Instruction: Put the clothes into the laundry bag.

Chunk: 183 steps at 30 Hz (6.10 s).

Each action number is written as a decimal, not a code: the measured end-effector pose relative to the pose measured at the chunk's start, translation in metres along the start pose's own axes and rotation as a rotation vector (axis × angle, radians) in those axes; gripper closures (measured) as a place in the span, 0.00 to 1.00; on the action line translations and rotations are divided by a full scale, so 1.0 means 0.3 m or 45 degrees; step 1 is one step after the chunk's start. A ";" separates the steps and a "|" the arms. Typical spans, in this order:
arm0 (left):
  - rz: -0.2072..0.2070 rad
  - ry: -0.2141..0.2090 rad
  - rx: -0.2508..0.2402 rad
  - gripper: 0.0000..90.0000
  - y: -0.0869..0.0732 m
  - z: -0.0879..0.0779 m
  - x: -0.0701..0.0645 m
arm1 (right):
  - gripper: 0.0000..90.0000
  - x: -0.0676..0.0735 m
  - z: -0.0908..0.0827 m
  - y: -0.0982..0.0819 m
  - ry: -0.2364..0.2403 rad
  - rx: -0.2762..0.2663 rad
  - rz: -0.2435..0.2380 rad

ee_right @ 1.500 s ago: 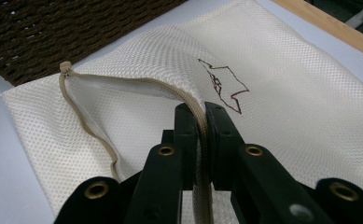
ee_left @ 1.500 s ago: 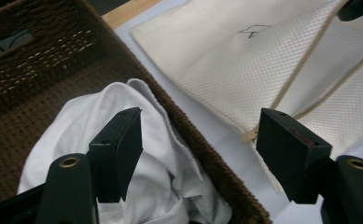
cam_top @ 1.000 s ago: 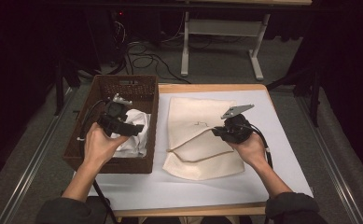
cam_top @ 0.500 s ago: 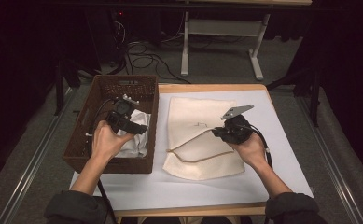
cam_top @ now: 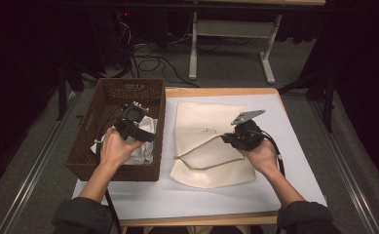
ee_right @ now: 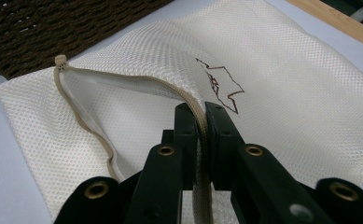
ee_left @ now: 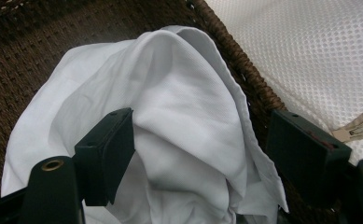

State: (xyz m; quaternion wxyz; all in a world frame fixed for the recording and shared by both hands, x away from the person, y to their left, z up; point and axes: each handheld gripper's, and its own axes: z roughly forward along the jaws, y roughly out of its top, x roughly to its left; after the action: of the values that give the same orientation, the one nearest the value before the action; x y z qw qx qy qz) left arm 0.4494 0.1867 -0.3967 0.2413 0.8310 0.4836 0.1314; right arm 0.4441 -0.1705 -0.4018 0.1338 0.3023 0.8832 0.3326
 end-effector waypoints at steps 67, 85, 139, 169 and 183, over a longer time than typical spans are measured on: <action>-0.332 0.086 0.456 0.07 -0.054 0.337 0.206 | 0.94 -0.005 0.010 -0.019 -0.009 0.005 0.008; -0.309 0.030 0.459 0.70 -0.030 0.274 0.178 | 0.94 -0.004 0.019 -0.014 -0.009 0.009 0.013; -0.193 -0.017 0.095 0.71 -0.018 -0.166 0.108 | 0.94 -0.003 0.011 -0.025 -0.011 0.001 0.035; -0.114 -0.085 0.025 0.70 0.007 -0.286 0.048 | 0.94 -0.006 0.016 -0.026 -0.013 0.010 0.039; -0.022 -0.155 0.007 0.70 0.028 -0.314 -0.027 | 0.94 -0.010 0.015 -0.025 -0.016 0.006 0.043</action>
State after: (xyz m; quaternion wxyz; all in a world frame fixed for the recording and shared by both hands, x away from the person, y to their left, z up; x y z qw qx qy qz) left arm 0.4091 0.2021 -0.3119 0.2692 0.8339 0.4756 0.0771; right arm 0.4451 -0.1746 -0.4099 0.1331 0.3194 0.8780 0.3307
